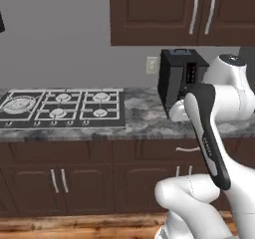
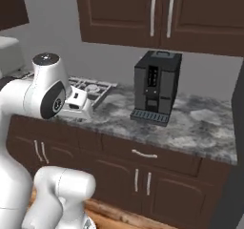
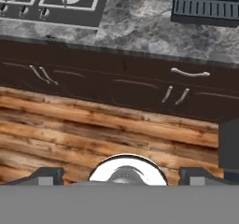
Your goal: Navigate to the oven.
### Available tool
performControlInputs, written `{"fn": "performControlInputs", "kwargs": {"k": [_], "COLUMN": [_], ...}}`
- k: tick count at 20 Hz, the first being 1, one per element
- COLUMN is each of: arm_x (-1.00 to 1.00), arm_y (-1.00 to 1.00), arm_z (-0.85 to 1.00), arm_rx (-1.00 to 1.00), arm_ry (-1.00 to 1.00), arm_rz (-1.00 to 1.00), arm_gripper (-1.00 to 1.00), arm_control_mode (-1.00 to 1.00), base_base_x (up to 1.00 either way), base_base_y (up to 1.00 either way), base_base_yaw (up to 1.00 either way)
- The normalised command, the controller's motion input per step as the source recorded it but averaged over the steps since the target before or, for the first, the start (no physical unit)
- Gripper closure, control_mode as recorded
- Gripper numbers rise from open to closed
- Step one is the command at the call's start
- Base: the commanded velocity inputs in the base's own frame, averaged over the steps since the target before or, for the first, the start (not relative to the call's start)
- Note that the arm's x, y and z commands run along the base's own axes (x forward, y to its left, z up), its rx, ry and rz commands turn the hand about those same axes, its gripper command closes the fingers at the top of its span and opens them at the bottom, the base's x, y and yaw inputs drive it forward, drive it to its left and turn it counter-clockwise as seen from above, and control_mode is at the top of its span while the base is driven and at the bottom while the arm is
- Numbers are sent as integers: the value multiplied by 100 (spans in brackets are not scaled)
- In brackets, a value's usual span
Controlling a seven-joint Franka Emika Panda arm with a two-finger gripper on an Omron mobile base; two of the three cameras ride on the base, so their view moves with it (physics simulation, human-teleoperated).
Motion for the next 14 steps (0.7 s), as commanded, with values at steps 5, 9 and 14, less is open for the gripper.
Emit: {"fn": "performControlInputs", "kwargs": {"k": [5,9,14], "arm_x": [0,0,0], "arm_y": [0,0,0], "arm_z": [0,0,0], "arm_rx": [0,0,0], "arm_ry": [0,0,0], "arm_rz": [0,0,0], "arm_gripper": [-100,-100,-100], "arm_control_mode": [100,100,100], "base_base_x": [0,0,23], "base_base_y": [70,34,47], "base_base_yaw": [81,93,83]}}
